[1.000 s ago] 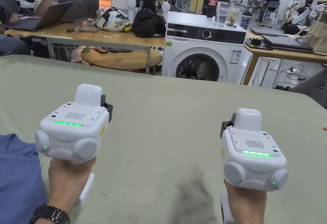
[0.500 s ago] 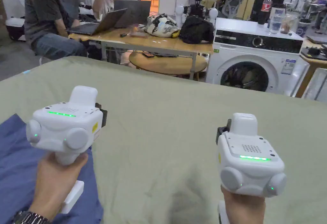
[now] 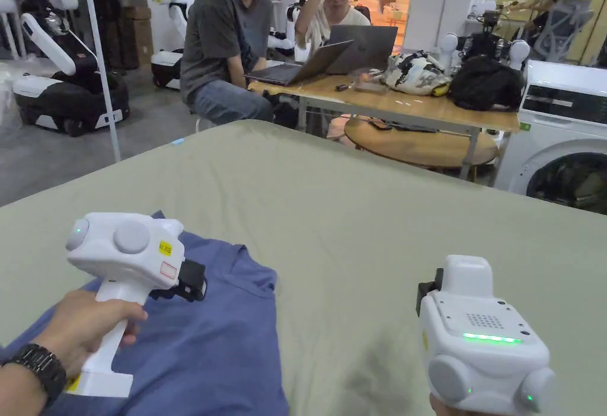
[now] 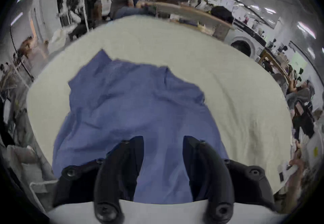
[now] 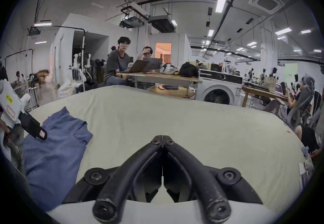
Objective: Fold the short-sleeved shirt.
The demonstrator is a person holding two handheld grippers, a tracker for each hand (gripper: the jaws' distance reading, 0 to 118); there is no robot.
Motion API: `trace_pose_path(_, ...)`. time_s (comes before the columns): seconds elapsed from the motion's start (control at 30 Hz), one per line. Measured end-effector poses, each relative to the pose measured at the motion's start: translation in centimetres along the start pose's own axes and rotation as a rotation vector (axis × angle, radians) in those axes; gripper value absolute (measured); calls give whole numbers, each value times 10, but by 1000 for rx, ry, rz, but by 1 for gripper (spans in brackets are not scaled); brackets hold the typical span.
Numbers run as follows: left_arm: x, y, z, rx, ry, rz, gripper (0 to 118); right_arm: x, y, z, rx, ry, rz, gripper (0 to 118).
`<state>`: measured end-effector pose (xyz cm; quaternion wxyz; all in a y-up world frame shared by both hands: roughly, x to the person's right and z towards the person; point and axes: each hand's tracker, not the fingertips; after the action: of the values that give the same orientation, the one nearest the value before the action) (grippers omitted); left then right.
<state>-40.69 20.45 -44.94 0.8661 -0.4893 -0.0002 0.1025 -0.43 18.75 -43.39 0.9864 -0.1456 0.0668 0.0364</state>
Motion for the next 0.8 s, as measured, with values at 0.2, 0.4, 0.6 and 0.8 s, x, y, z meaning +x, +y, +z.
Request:
trace_pose_path(0.2, -6, -6, -56, -112, -21, 13, 77, 5, -8, 0, -27, 0, 11, 0)
trace_pose_path(0.4, 21, -26, -86, -45, 139, -114, 64, 23, -7, 3, -42, -27, -5, 0)
trace_pose_path(0.6, 16, -40, -80, 27, 83, -88, 0, 37, -8, 4, -46, -56, -15, 0)
trace_pose_path(0.8, 16, -30, -40, 215, 22, -37, 0, 53, -9, 12, -48, -78, -26, 0)
